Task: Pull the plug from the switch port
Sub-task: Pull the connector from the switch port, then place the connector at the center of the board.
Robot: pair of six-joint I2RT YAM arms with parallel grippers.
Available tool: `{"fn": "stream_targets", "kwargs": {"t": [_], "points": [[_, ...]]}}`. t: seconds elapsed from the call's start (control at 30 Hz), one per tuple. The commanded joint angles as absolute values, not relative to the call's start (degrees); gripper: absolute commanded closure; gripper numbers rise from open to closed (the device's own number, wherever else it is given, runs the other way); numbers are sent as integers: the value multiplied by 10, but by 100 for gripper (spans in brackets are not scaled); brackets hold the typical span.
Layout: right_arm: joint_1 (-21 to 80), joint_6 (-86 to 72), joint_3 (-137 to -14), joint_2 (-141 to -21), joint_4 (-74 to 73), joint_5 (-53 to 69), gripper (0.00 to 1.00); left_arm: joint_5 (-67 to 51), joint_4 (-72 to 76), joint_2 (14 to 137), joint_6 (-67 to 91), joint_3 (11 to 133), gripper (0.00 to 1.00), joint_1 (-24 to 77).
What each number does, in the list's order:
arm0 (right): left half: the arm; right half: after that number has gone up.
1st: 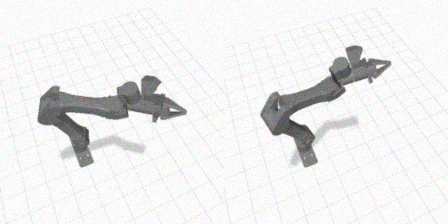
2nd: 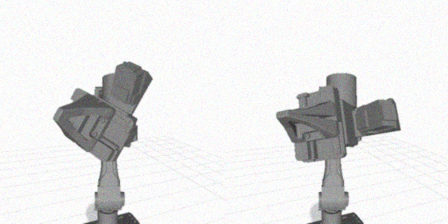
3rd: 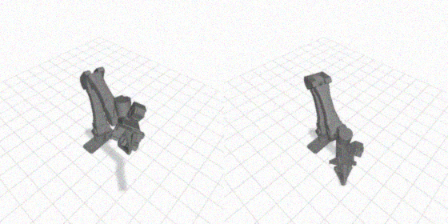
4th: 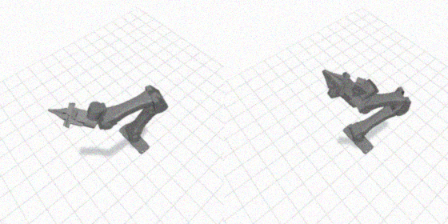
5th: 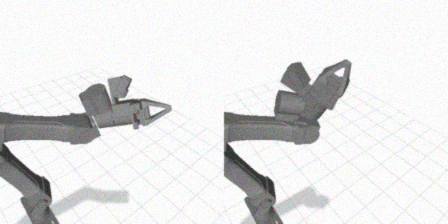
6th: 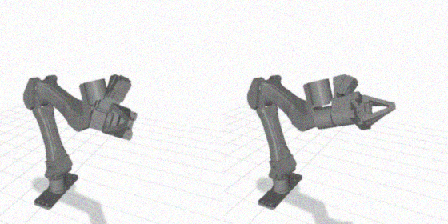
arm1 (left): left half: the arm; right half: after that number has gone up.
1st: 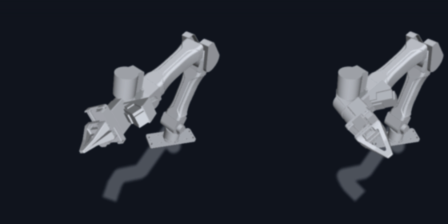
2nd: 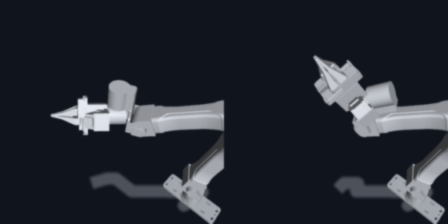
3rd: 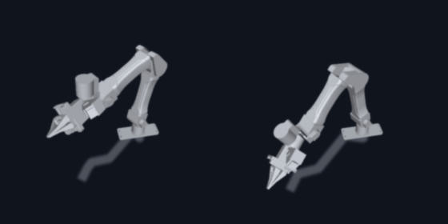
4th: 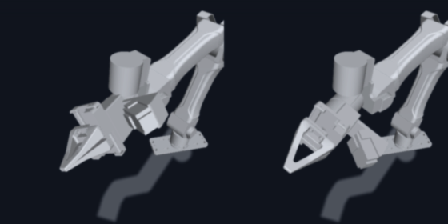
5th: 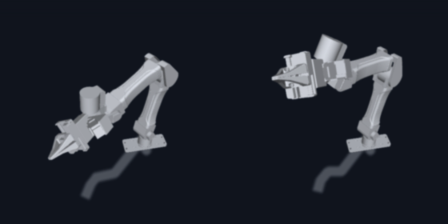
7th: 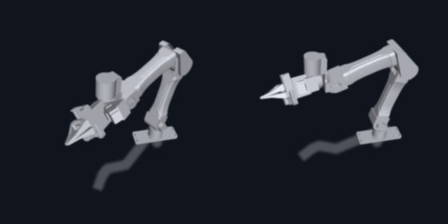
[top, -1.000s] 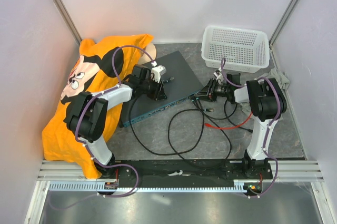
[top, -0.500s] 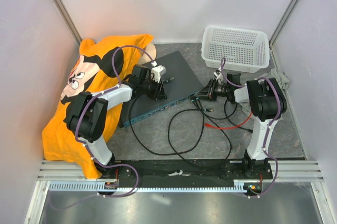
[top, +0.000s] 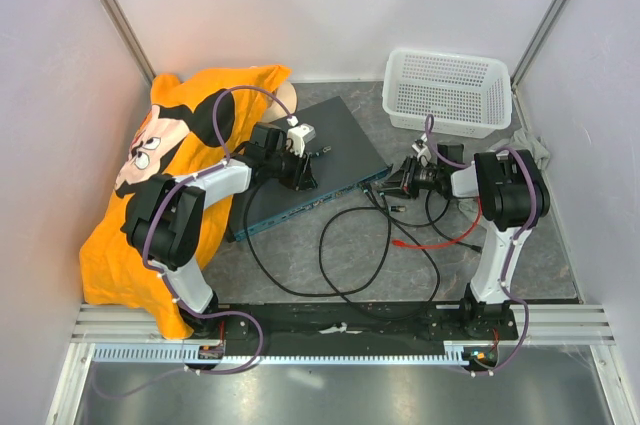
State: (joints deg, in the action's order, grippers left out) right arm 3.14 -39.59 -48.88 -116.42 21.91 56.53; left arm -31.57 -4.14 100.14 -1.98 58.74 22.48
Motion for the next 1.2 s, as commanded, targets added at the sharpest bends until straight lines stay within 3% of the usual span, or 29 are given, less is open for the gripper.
{"fn": "stream_targets", "kwargs": {"t": [0.0, 0.23, 0.37, 0.5, 0.77, 1.17], "points": [[30, -361, -489, -1156, 176, 542, 99, -306, -39, 1008, -25, 592, 61, 222], [-16, -189, -585, -1049, -53, 554, 99, -305, -33, 1001, -32, 593, 61, 222], [-62, -2, -677, -1006, -274, 515, 99, -308, -21, 996, -29, 593, 61, 222], [-90, 126, -743, -962, -401, 435, 100, -314, -11, 987, -20, 595, 61, 221], [-159, 209, -822, -893, -438, 246, 99, -332, -3, 961, -5, 592, 62, 220], [-180, 263, -967, -943, -436, 74, 99, -332, 39, 844, 61, 603, 61, 214]]}}
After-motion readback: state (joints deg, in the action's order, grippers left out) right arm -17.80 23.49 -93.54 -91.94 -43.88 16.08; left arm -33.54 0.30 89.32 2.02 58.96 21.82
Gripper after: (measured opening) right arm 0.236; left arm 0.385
